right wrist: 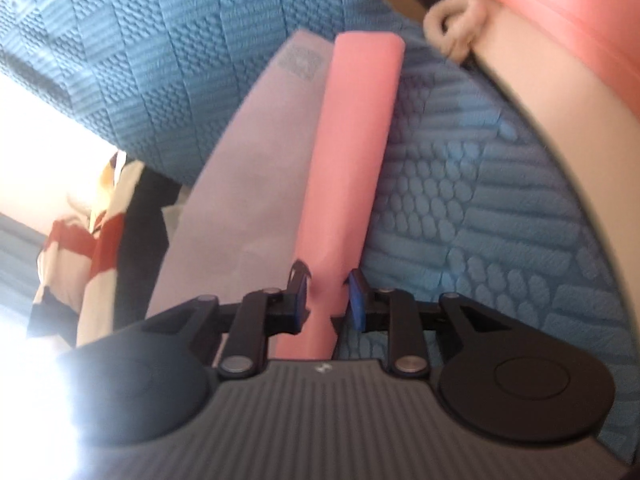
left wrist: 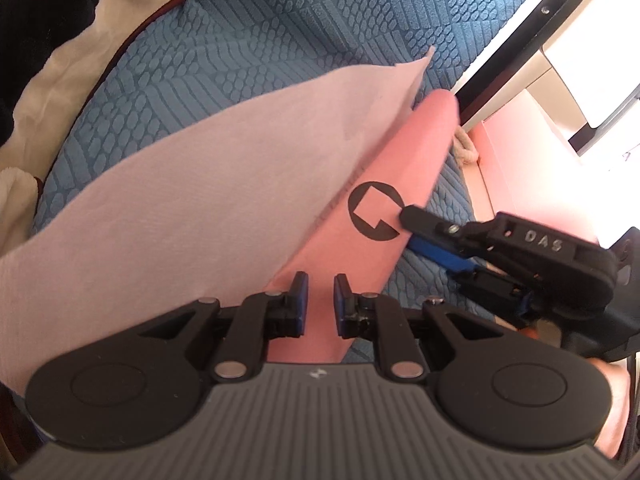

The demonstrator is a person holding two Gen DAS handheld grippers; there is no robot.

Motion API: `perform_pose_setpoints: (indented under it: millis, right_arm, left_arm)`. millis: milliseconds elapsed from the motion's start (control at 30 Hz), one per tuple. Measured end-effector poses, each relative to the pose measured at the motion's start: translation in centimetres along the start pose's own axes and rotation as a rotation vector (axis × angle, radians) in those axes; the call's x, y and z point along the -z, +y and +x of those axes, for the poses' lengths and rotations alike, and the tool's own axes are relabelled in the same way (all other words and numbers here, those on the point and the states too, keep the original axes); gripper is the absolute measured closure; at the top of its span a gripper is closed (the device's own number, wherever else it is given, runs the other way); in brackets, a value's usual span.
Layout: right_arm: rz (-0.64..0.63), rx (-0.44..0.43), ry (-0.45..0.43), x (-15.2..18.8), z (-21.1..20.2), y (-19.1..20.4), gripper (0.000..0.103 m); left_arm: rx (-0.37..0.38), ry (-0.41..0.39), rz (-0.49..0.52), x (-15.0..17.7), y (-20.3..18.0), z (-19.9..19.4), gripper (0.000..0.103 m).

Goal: Organize objects
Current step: 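Lift the rolled tissue with the right gripper toward the pink shoebox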

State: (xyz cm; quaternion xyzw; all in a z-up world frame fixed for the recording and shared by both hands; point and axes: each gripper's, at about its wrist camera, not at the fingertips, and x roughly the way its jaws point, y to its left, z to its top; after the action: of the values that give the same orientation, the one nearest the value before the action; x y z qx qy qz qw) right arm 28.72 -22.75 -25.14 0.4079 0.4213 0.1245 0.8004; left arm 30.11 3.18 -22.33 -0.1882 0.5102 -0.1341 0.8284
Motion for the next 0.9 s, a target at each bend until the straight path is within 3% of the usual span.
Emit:
perform_pose_setpoints:
  millis: [133, 267, 333, 500, 700, 733, 900]
  right_arm:
    - [0.007, -0.05, 0.053, 0.2, 0.9, -0.3, 0.077]
    - [-0.03, -0.105, 0.159, 1.0, 2.4, 0.2, 0.078]
    - [-0.058, -0.091, 0.134, 1.4, 2.3, 0.7, 0.078]
    - [0.01, -0.065, 0.03, 0.7, 1.4, -0.3, 0.078]
    - [-0.013, -0.047, 0.014, -1.1, 2.8, 0.1, 0.079]
    - [-0.018, -0.034, 0.009, -1.2, 2.9, 0.2, 0.086]
    - [-0.128, 0.074, -0.037, -1.0, 1.4, 2.2, 0.095]
  left_arm:
    - [-0.003, -0.002, 0.008, 0.1, 0.0, -0.1, 0.085]
    - [0.001, -0.002, 0.001, 0.2, 0.0, -0.2, 0.085]
    - [0.002, -0.003, -0.001, 0.2, 0.0, -0.2, 0.085]
    - [0.004, -0.002, -0.003, 0.1, 0.2, -0.1, 0.085]
    - [0.006, -0.002, -0.005, 0.0, 0.3, -0.2, 0.085]
    - [0.008, -0.002, -0.005, 0.0, 0.3, -0.2, 0.085]
    - [0.01, -0.013, -0.016, -0.2, 0.4, -0.6, 0.085]
